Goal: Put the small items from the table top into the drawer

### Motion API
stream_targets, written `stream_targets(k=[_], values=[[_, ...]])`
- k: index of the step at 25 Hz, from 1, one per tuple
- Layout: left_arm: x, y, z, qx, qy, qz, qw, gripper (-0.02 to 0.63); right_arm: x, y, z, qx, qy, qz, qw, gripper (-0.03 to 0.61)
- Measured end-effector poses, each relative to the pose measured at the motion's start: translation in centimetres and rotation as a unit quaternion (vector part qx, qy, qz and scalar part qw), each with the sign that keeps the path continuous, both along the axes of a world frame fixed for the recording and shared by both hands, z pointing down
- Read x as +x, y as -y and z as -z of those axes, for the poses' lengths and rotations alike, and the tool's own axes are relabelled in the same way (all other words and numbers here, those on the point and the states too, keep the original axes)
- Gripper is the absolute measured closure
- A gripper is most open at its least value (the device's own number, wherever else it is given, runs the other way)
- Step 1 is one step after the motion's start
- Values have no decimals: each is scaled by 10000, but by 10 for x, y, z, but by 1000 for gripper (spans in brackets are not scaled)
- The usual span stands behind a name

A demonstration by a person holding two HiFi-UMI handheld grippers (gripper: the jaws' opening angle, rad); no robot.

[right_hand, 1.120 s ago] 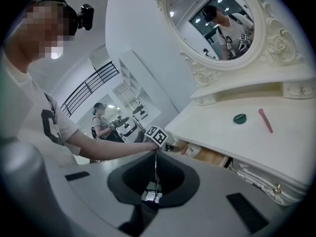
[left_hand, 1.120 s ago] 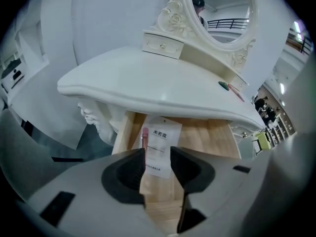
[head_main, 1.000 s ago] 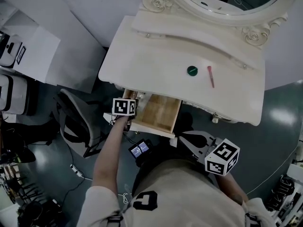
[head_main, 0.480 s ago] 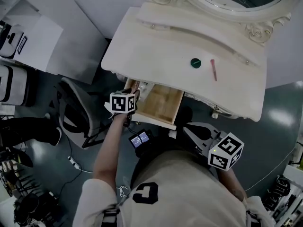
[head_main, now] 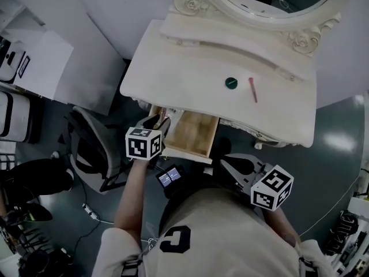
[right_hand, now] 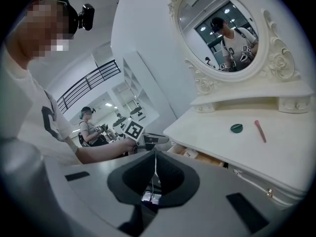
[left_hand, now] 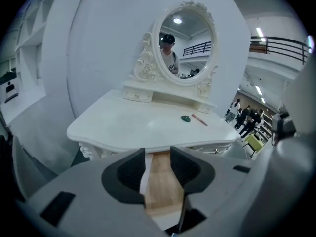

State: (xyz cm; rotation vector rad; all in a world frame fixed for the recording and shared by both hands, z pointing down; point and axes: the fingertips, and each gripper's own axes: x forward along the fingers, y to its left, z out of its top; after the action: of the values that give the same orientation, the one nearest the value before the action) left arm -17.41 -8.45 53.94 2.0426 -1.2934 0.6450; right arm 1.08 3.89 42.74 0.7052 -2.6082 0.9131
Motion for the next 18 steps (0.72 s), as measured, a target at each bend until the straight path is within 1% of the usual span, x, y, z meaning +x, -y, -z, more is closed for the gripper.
stream_targets(k=[3, 6, 8, 13, 18], values=[[15, 0, 17, 201, -62, -215, 9995, 408, 0, -2, 4, 107, -95, -31, 9999, 549], [27, -1, 25, 312, 87, -575, 9978, 408, 0, -4, 8, 174, -175, -95, 9996, 549], [32, 1, 31, 390, 166, -723, 9965, 408, 2, -5, 9, 196, -205, -138, 9995, 549], [45, -2, 41, 441, -90, -824, 9956, 408, 7, -9, 10, 216, -252, -266, 9991, 549], [65, -3, 49, 528, -181, -1083, 9925, 408, 8, -11, 10, 221, -283, -318, 9988, 549]])
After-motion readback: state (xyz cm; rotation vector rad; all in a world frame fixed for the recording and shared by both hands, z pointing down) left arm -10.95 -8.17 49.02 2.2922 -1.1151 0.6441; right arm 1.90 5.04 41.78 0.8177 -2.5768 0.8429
